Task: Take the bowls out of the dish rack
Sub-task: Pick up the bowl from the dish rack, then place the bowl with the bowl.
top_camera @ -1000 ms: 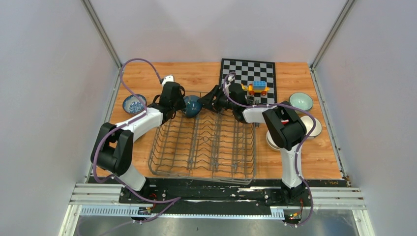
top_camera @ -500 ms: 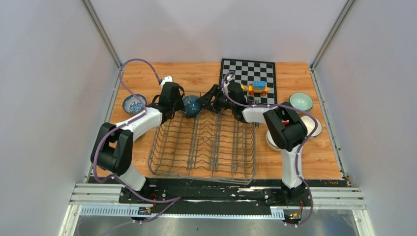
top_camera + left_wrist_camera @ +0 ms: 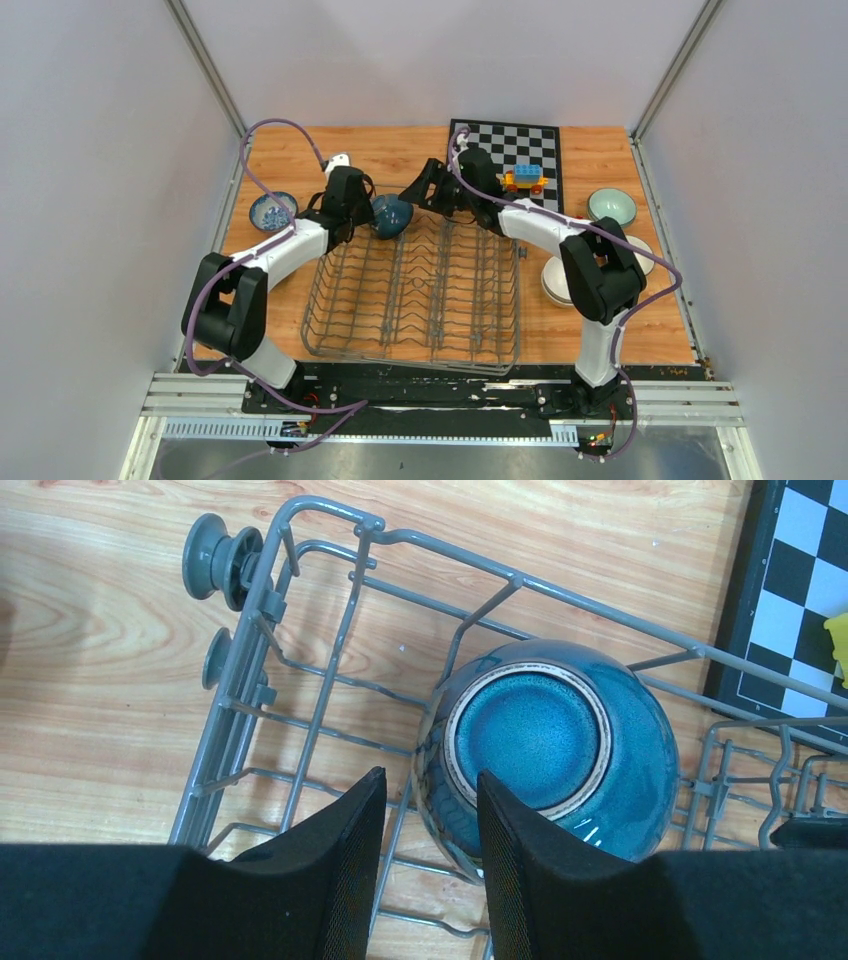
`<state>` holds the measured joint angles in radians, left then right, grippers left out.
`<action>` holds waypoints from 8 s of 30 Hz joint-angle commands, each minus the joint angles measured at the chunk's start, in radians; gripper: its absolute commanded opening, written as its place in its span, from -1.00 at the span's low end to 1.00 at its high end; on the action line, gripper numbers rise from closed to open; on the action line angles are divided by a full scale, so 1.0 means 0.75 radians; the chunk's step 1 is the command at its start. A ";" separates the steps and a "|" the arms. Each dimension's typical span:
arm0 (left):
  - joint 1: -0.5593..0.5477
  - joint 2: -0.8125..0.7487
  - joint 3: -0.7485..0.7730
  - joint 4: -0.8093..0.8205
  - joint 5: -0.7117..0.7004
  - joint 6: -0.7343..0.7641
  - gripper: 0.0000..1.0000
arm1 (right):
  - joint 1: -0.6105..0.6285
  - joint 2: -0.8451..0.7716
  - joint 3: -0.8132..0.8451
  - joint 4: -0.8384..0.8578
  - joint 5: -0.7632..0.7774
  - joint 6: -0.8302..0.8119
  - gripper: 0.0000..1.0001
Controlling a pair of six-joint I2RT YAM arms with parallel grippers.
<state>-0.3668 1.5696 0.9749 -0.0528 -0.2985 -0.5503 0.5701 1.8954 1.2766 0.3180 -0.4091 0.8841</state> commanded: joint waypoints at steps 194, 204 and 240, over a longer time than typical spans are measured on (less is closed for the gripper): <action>-0.549 -0.948 -0.122 -0.275 0.456 0.133 1.00 | 1.446 -1.190 -0.228 -1.457 1.208 -1.863 -1.00; -0.956 -0.798 0.107 -0.744 -0.128 0.120 1.00 | 1.571 -1.126 -0.249 -1.535 1.266 -1.851 -1.00; -1.131 -0.541 0.492 -1.066 0.013 0.185 0.82 | 1.377 -1.086 -0.180 -1.496 0.908 -1.788 -1.00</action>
<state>-1.2064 1.1481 1.2770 -0.8097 -0.3313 -0.4389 1.6432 1.0897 1.0863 -0.8307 0.3092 -0.4610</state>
